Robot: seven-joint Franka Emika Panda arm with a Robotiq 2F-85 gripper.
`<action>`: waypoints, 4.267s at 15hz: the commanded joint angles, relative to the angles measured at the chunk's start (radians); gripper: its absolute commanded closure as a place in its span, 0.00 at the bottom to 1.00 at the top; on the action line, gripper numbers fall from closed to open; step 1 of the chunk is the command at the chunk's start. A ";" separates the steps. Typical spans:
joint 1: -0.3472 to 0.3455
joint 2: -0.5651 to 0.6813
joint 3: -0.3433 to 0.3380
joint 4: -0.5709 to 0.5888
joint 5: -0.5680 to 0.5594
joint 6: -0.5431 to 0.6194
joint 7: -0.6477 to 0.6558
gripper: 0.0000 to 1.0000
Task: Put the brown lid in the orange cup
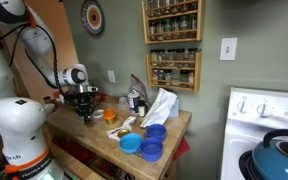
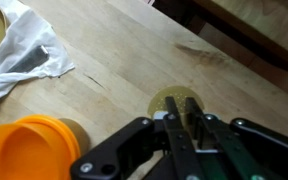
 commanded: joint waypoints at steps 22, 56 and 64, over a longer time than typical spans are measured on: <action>-0.194 -0.083 -0.090 0.133 -0.089 0.010 0.345 0.96; -0.173 0.030 -0.115 0.151 -0.005 0.026 0.306 0.46; -0.175 -0.068 -0.119 0.121 0.044 0.037 0.291 0.00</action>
